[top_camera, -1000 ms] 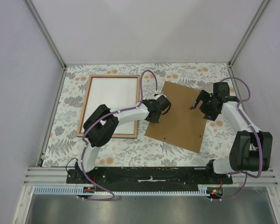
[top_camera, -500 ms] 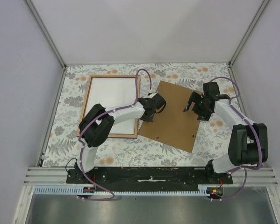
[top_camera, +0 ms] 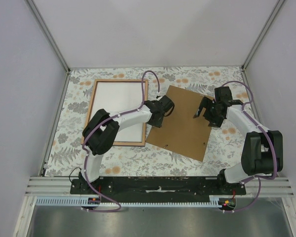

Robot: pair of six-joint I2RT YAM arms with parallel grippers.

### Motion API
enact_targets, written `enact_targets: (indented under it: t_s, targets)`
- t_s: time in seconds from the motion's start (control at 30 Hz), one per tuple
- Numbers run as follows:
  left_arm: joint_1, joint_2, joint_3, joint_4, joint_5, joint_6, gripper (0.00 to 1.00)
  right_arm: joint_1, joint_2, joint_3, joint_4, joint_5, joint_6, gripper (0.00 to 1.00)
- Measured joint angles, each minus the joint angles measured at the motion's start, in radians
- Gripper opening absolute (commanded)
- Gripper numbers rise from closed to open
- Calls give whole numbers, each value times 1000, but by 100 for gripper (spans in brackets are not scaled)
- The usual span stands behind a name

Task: Put the photo into the frame
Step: Move the backboard to the center of the board.

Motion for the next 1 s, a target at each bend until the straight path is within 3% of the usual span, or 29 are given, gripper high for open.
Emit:
enact_targets:
  t_s: [0.3,1.0]
  targets:
    - [72,0,-20,37,111,51,33,0,0,0,0,0,0,98]
    - [96,-31,-105,131,274,97,35,0,0,0,0,0,0,98]
